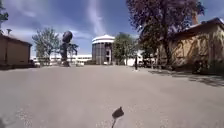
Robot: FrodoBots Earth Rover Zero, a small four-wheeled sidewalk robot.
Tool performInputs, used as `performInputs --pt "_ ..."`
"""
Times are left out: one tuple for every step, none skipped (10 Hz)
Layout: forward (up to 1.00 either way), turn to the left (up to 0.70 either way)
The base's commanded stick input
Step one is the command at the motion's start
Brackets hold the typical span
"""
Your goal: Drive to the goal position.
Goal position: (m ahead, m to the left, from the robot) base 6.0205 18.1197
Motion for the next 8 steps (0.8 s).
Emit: performInputs --pt "0.70 0.41" --pt "0.70 0.41" --pt "0.70 0.09" --pt "0.70 0.06" --pt "0.70 0.06" --pt "0.70 0.06" --pt "0.70 0.06" --pt "0.70 0.06"
